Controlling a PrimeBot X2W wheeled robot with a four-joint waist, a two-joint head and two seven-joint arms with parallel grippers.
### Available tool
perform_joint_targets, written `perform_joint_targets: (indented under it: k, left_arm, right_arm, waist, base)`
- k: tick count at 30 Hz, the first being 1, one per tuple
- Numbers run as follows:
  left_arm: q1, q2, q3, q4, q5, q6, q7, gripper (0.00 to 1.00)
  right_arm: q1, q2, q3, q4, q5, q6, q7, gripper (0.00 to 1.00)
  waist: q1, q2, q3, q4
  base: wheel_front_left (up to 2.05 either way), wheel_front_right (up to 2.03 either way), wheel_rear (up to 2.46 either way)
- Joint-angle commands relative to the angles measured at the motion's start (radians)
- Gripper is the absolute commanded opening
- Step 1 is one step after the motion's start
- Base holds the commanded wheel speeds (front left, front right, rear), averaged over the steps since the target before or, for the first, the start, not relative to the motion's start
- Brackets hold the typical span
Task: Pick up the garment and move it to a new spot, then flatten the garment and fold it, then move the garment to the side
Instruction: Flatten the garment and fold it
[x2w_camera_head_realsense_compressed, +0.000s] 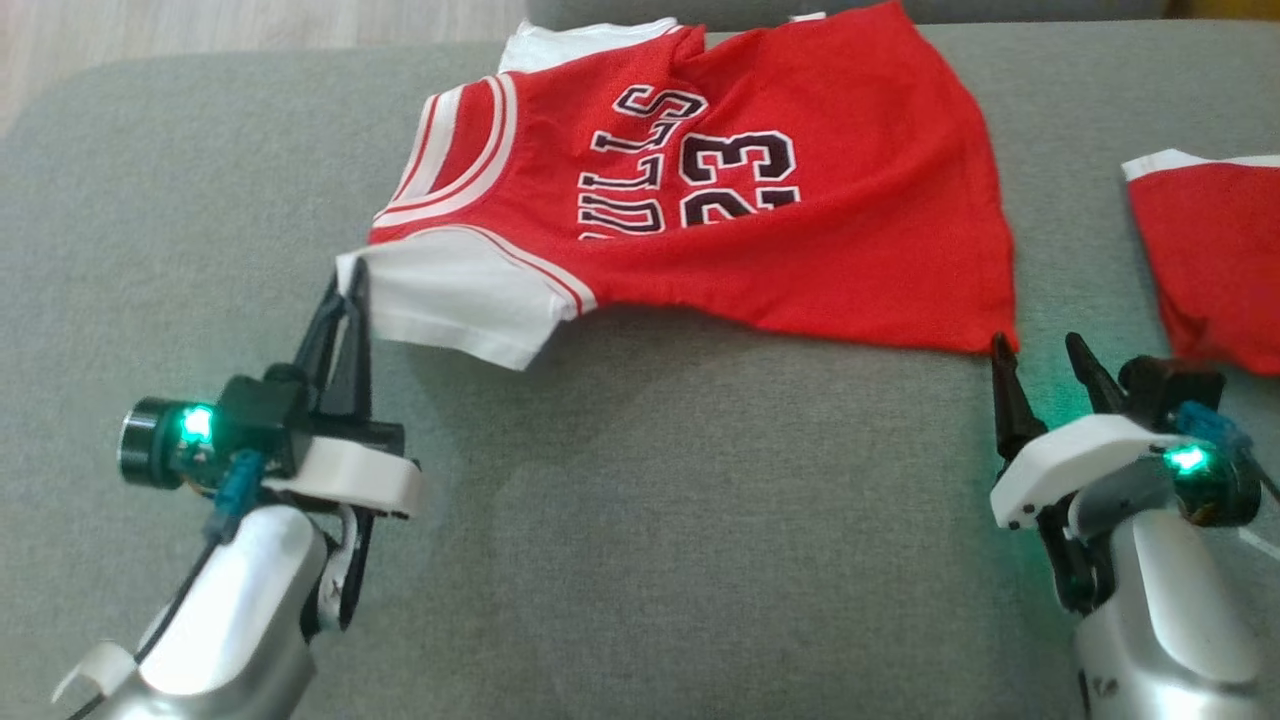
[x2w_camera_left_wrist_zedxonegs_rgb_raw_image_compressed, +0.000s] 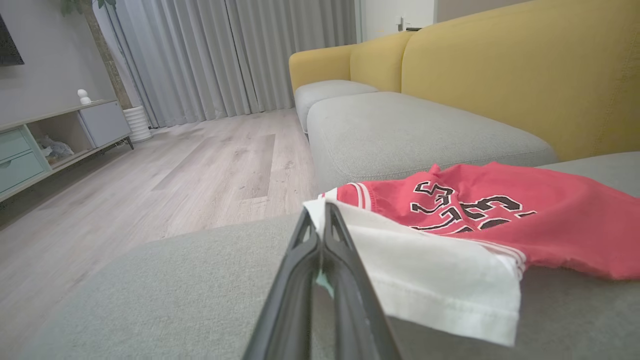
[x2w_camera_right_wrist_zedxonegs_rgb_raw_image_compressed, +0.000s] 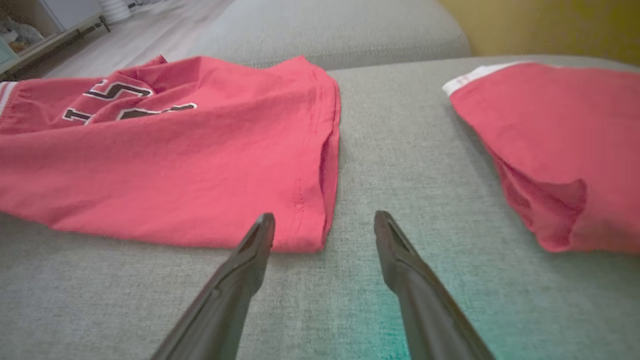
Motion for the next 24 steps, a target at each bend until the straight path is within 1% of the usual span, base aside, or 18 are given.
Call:
perform_joint_targets:
  k: [1,7,18,19,20,24]
  left_arm:
    - [-0.028,0.023,0.033,-0.034,0.009,0.002,-0.011,0.0]
    - [-0.03,0.022,0.013,-0.046,0.016,-0.003,-0.002,0.0]
    - [-0.062,0.031,0.0,-0.048,0.023,-0.004,0.026,0.0]
    - [-0.064,0.032,0.0,-0.047,0.022,-0.004,0.027,0.0]
    - [-0.065,0.033,-0.001,-0.045,0.022,-0.005,0.029,0.0]
    - [-0.058,0.032,0.003,-0.034,0.009,-0.003,0.03,0.0]
  right_arm:
    - [-0.048,-0.004,0.014,-0.003,0.006,-0.001,0.006,1.0]
    - [-0.111,-0.004,-0.002,0.116,0.032,-0.001,0.006,1.0]
    - [-0.211,-0.004,0.063,0.288,0.013,-0.001,0.006,1.0]
    - [-0.217,-0.004,0.073,0.3,0.012,-0.001,0.005,0.15]
    - [-0.222,-0.004,0.08,0.31,0.012,-0.001,0.0,0.0]
    - [-0.23,-0.004,0.092,0.324,0.027,-0.001,-0.056,0.0]
  waist:
    - [0.0,-0.0001,0.009,0.009]
    - [0.0,-0.0001,0.023,0.012]
    - [0.0,-0.0001,0.053,0.008]
    - [0.0,-0.0001,0.052,0.008]
    - [0.0,-0.0001,0.051,0.008]
    - [0.0,-0.0001,0.028,0.003]
  base:
    - [0.0,0.0,0.0]
    - [0.0,0.0,0.0]
    - [0.0,0.0,0.0]
    - [0.0,0.0,0.0]
    - [0.0,0.0,0.0]
    - [0.0,0.0,0.0]
